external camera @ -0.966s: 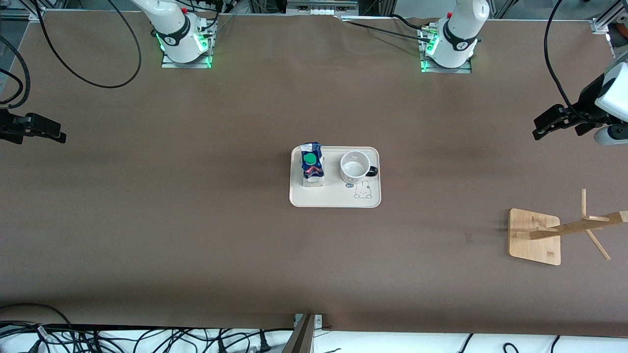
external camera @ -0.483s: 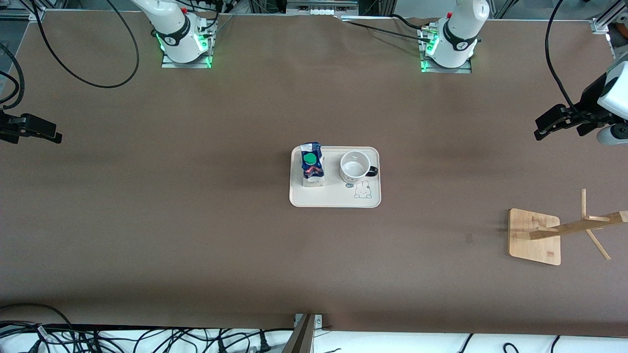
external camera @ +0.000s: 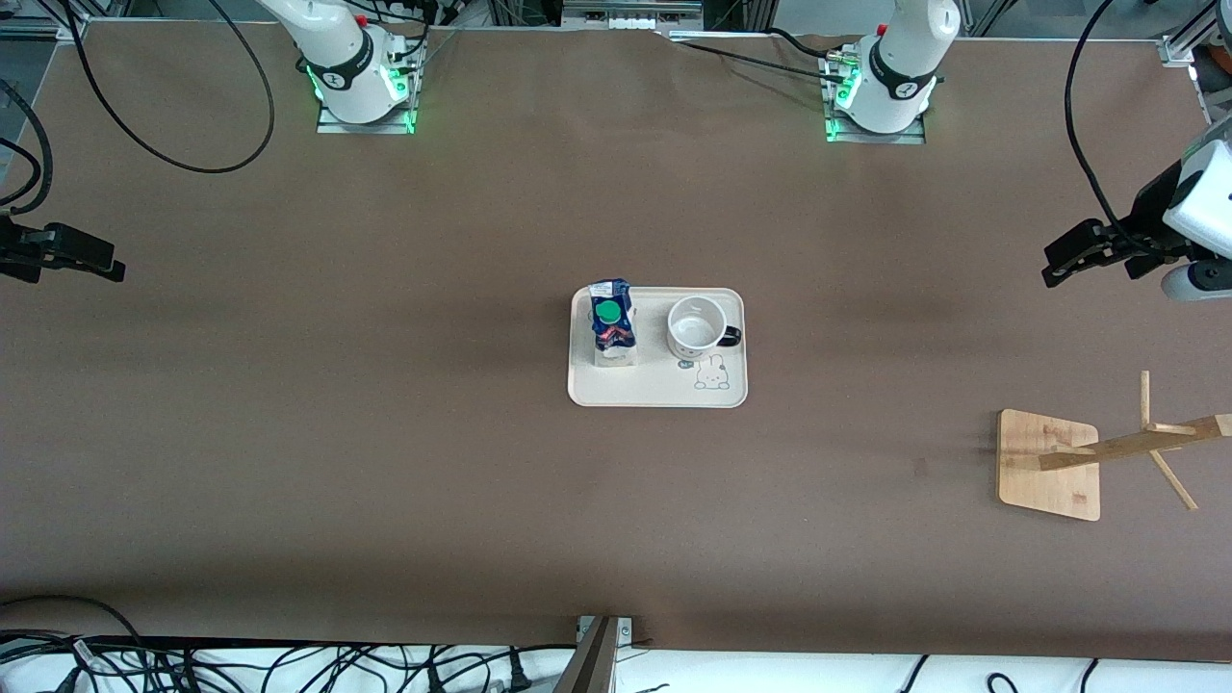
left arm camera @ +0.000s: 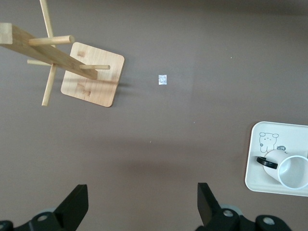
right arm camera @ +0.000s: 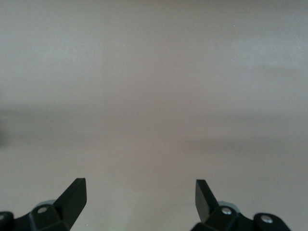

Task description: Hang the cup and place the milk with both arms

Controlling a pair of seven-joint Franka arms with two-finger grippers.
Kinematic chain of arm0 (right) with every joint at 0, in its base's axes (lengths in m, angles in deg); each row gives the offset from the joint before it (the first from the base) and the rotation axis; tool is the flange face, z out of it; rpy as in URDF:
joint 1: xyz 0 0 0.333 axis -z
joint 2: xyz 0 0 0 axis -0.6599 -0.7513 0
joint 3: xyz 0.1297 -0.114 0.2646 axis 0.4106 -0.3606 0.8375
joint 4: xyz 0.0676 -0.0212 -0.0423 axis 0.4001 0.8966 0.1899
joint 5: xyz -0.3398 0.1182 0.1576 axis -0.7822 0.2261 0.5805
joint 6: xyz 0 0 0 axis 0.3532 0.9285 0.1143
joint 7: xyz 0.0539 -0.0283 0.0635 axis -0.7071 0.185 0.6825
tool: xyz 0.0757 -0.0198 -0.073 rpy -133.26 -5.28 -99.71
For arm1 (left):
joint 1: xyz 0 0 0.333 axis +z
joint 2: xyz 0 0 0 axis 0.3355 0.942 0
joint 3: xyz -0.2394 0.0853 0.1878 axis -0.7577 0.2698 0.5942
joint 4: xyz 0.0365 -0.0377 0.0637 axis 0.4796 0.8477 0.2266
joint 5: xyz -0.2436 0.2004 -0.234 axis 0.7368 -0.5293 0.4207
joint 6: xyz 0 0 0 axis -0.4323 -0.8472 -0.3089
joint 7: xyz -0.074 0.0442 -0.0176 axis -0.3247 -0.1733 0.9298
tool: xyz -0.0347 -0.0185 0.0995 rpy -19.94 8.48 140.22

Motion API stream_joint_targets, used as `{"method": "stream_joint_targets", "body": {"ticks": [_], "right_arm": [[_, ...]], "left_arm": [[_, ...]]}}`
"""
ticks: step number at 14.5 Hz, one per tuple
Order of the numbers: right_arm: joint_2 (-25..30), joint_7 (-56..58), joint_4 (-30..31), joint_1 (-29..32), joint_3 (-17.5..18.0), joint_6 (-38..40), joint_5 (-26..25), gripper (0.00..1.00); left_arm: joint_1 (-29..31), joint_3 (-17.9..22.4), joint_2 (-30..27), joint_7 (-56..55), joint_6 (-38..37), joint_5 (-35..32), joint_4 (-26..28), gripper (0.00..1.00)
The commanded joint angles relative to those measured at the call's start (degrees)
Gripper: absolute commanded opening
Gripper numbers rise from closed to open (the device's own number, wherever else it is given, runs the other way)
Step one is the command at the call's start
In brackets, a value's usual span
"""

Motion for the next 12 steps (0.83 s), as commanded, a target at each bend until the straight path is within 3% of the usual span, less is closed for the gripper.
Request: {"method": "stream_joint_targets", "body": {"ticks": [1, 12], "right_arm": [[-0.49, 0.5, -1.31, -0.04, 0.47, 0.38, 0.61, 1.0], [-1.1, 0.58, -1.14, -0.74, 0.65, 0.55, 0.7, 1.0]], "left_arm": [[-0.16, -0.74, 1.47, 0.14, -0.94, 0.34, -2.8, 1.0], [-0.43, -0.92, 1.38, 0.31, -2.88, 0.34, -2.79, 1.0]]}}
